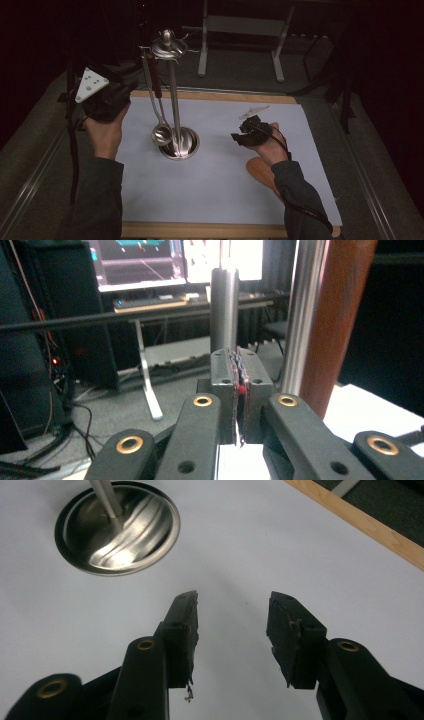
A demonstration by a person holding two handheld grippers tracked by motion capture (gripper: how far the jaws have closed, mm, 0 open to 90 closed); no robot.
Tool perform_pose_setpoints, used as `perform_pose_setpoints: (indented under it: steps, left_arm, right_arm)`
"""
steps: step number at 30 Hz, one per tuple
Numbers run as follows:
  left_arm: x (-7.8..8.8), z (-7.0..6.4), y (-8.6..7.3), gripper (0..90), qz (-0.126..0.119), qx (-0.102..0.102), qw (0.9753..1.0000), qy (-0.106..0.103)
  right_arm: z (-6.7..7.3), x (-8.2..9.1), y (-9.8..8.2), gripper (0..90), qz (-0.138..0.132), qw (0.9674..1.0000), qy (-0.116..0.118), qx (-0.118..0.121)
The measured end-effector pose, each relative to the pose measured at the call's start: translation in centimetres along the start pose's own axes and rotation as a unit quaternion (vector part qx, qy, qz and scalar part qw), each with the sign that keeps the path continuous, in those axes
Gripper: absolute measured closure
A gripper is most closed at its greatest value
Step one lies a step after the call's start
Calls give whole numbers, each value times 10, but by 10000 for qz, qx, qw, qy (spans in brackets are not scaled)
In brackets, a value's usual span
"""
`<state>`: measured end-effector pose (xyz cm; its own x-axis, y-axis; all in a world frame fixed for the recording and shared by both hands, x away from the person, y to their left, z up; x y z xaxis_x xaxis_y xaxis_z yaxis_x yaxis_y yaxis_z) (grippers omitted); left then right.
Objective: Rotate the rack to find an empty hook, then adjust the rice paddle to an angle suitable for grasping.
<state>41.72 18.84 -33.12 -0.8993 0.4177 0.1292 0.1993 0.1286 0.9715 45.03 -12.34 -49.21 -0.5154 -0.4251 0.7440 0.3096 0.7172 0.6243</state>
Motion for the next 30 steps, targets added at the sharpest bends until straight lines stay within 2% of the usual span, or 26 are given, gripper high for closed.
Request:
perform_pose_setpoints:
  steps: [3,12,16,21,22,23,30]
  left_arm:
    - [2,4,-19,868,196,-26,9998,-5]
    - [9,15,-67,858,467,241,9986,-10]
    - [16,20,-94,834,623,318,9975,7]
    - [23,27,-138,810,935,427,9947,73]
    - [23,27,-138,806,935,427,9947,73]
    - [25,29,-154,801,1034,524,9932,88]
    - [28,34,-207,781,1412,722,9872,146]
  right_arm:
    - [-4,3,-4,555,32,10000,-28,-12]
    - [-11,8,-20,553,144,9999,-79,-45]
    - [-14,11,-30,554,192,9997,-91,-82]
    - [-17,16,-48,601,314,9994,-86,-99]
    - [-18,17,-52,630,346,9993,-89,-97]
    - [-19,18,-57,643,377,9992,-112,-92]
    - [-23,25,-89,735,570,9979,-213,-238]
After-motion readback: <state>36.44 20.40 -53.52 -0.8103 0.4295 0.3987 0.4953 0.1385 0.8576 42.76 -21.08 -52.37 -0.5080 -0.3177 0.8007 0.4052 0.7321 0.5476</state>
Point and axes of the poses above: each handheld gripper's, and its own axes: x roughly backward along the jaws, y roughly out of its top, z roughly to its left, the point moved 10 cm from there along -x, roughly forward along the jaws, and after that the axes turned 14 degrees about x, right-handed, at the moved point
